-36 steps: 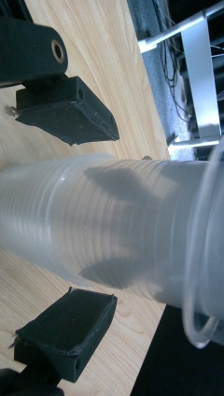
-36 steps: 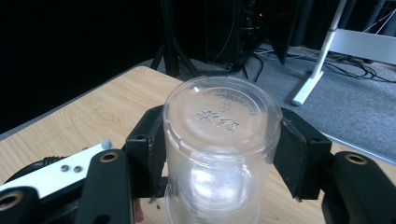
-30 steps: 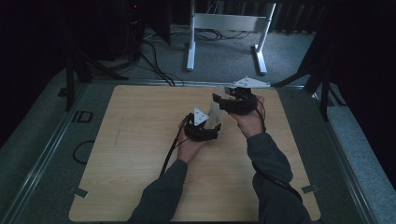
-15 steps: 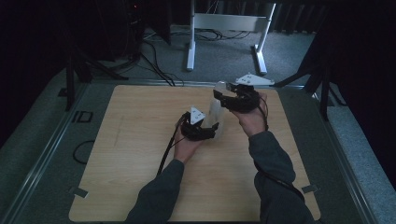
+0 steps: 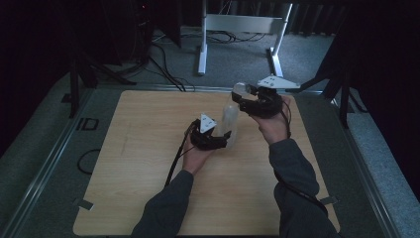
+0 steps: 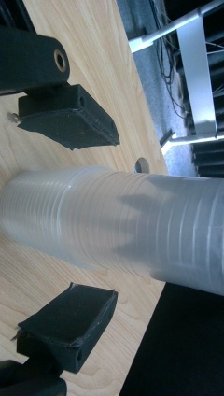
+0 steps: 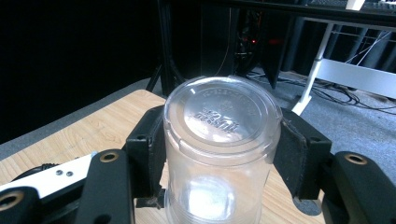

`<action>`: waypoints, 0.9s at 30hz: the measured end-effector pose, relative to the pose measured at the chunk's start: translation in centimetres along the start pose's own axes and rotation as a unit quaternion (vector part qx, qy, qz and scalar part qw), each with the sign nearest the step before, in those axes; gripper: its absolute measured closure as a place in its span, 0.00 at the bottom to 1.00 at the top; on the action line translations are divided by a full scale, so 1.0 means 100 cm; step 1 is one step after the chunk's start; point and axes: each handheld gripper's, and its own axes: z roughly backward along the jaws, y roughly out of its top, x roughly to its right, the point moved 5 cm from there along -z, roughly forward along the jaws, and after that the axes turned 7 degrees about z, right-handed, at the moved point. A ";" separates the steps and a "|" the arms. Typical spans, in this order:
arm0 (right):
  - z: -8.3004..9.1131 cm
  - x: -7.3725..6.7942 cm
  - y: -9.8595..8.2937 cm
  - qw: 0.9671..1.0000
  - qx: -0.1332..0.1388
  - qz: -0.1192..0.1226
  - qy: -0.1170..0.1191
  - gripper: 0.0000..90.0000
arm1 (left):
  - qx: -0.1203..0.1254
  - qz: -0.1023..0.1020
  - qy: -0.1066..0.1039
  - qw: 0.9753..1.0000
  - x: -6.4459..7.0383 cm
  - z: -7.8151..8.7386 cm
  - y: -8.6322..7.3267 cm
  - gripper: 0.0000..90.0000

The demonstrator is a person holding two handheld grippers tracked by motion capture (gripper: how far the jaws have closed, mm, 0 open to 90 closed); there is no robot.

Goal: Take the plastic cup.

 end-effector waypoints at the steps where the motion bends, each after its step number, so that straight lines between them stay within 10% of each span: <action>1: 0.001 0.000 0.000 1.000 0.000 0.001 -0.001 0.45 | 0.000 0.000 -0.001 1.000 0.000 0.001 0.000 0.24; 27: 0.034 0.024 -0.019 0.999 -0.020 -0.017 -0.036 0.45 | 0.010 0.004 -0.008 1.000 0.000 0.013 -0.002 0.24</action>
